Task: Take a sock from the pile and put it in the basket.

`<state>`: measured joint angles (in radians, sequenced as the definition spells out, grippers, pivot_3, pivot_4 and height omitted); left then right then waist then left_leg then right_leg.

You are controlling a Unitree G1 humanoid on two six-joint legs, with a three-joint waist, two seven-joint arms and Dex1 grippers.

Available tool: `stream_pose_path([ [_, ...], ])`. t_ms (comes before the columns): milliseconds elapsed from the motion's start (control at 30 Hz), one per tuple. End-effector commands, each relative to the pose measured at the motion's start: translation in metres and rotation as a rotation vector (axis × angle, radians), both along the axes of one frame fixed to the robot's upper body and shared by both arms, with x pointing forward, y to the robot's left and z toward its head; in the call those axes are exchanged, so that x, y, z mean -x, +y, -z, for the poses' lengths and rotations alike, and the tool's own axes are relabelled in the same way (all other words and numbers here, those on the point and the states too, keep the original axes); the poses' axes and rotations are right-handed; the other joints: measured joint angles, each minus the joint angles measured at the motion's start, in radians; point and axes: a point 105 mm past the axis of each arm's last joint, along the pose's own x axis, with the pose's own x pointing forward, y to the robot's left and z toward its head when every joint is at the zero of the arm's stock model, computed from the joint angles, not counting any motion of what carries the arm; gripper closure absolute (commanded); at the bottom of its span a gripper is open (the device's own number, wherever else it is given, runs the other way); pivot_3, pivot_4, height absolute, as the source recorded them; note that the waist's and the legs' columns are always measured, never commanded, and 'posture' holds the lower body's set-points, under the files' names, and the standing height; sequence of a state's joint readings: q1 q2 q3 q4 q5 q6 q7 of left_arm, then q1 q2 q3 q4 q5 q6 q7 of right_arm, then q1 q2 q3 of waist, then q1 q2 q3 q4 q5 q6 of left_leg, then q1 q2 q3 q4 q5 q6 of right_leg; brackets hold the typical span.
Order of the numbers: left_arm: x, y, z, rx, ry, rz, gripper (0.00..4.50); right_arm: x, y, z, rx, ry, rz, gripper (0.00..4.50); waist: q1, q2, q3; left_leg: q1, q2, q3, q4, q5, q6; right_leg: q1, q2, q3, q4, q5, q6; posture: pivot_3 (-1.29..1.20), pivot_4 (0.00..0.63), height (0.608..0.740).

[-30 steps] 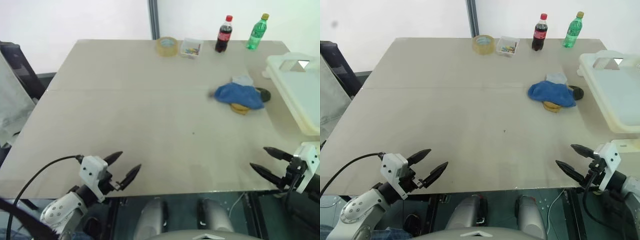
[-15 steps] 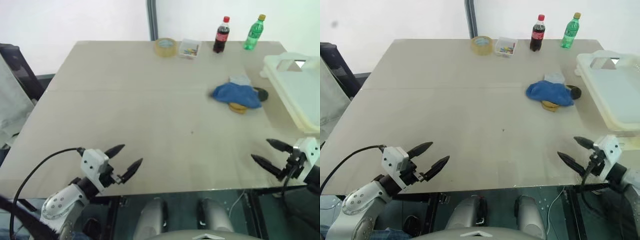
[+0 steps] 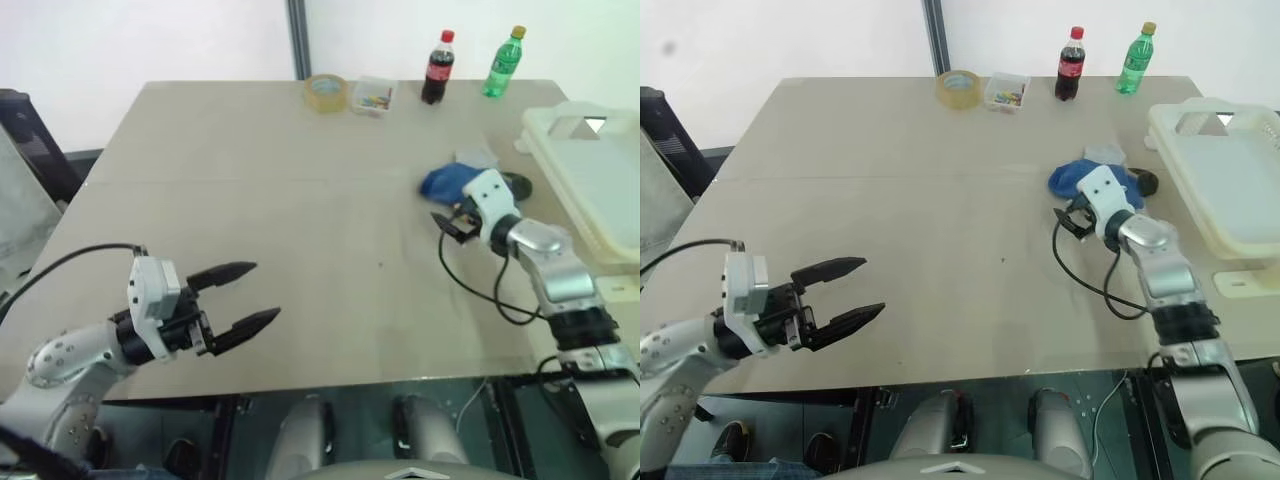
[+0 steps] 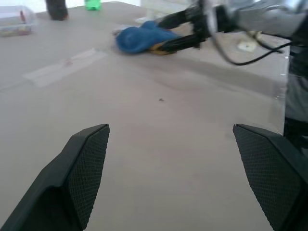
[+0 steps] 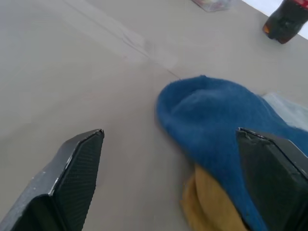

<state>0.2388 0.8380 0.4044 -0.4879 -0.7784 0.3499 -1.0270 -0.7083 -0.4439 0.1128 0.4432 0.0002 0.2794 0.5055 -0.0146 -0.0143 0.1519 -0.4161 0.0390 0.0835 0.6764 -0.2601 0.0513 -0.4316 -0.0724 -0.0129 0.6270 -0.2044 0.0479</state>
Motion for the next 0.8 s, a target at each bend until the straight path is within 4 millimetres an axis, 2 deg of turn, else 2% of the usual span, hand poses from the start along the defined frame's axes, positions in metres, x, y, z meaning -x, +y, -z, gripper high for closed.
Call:
stream_pose_path([
  [33, 0.001, 0.005, -0.011, -0.032, -0.025, 0.027, 0.10, -0.020, -0.002, -0.001, 0.038, -0.013, 0.060, 0.02, -0.001, 0.000, 0.000, 0.000, 0.000, 0.001, -0.001, 0.001, -0.001, 0.000, 0.000, 0.000, 0.000, 0.000, 0.000, 0.00, 0.150, 0.740],
  [67, 0.001, 0.006, -0.013, -0.035, -0.029, 0.025, 0.10, -0.024, -0.001, 0.000, 0.040, -0.010, 0.069, 0.02, -0.003, 0.000, 0.001, 0.000, 0.000, 0.003, -0.001, 0.001, -0.001, 0.000, 0.000, 0.001, -0.001, 0.000, 0.000, 0.00, 0.150, 0.740],
  [167, 0.000, 0.008, -0.016, -0.035, -0.040, 0.018, 0.00, -0.032, 0.002, 0.001, 0.102, -0.048, 0.064, 0.85, -0.003, 0.000, 0.001, 0.000, 0.000, 0.005, -0.002, 0.001, -0.002, 0.000, 0.000, 0.001, -0.001, 0.000, 0.000, 0.00, 0.150, 0.740],
  [200, 0.000, 0.008, -0.017, -0.036, -0.043, 0.014, 0.00, -0.034, 0.003, 0.001, 0.122, -0.063, 0.057, 1.43, -0.003, 0.000, 0.001, 0.000, 0.000, 0.005, -0.003, 0.001, -0.002, 0.000, 0.000, 0.001, -0.001, 0.000, 0.000, 0.00, 0.150, 0.740],
  [267, 0.001, 0.007, -0.018, -0.033, -0.048, 0.002, 0.00, -0.034, 0.007, 0.001, 0.124, -0.085, 0.042, 2.26, -0.005, 0.000, 0.001, 0.000, 0.000, 0.005, -0.003, 0.001, -0.002, -0.001, 0.000, 0.001, -0.001, 0.000, 0.000, 0.00, 0.150, 0.740],
  [400, 0.001, 0.006, -0.016, -0.028, -0.046, -0.009, 0.00, -0.032, 0.010, 0.003, 0.138, -0.109, 0.023, 4.21, -0.013, 0.001, 0.001, 0.001, 0.001, 0.005, -0.003, 0.002, -0.003, -0.001, 0.000, 0.001, 0.000, 0.001, 0.001, 0.00, 0.150, 0.740],
  [433, 0.001, 0.005, -0.015, -0.026, -0.045, -0.011, 0.00, -0.032, 0.010, 0.004, 0.144, -0.115, 0.021, 4.36, -0.016, 0.001, 0.001, 0.001, 0.001, 0.005, -0.003, 0.002, -0.003, -0.001, 0.000, 0.001, 0.000, 0.001, 0.001, 0.00, 0.150, 0.740],
  [600, -0.002, 0.004, -0.016, -0.023, -0.048, -0.012, 0.00, -0.031, 0.015, -0.007, 0.137, -0.164, 0.004, 4.36, -0.024, 0.001, 0.001, 0.001, 0.001, 0.004, -0.003, 0.002, -0.004, -0.001, 0.000, 0.001, 0.001, 0.001, 0.001, 0.00, 0.150, 0.740],
  [667, -0.004, 0.004, -0.017, -0.024, -0.050, -0.009, 0.00, -0.028, 0.023, -0.009, 0.115, -0.159, -0.033, 4.36, -0.025, 0.001, 0.001, 0.001, 0.001, 0.004, -0.003, 0.002, -0.004, -0.001, 0.000, 0.001, 0.001, 0.001, 0.001, 0.00, 0.150, 0.740],
  [800, -0.005, 0.004, -0.018, -0.031, -0.050, -0.001, 0.00, -0.005, 0.054, 0.008, 0.062, -0.035, -0.192, 4.36, -0.025, 0.001, 0.001, 0.001, 0.001, 0.003, -0.004, 0.002, -0.004, -0.001, 0.001, 0.001, 0.001, 0.002, 0.003, 0.00, 0.150, 0.740],
])
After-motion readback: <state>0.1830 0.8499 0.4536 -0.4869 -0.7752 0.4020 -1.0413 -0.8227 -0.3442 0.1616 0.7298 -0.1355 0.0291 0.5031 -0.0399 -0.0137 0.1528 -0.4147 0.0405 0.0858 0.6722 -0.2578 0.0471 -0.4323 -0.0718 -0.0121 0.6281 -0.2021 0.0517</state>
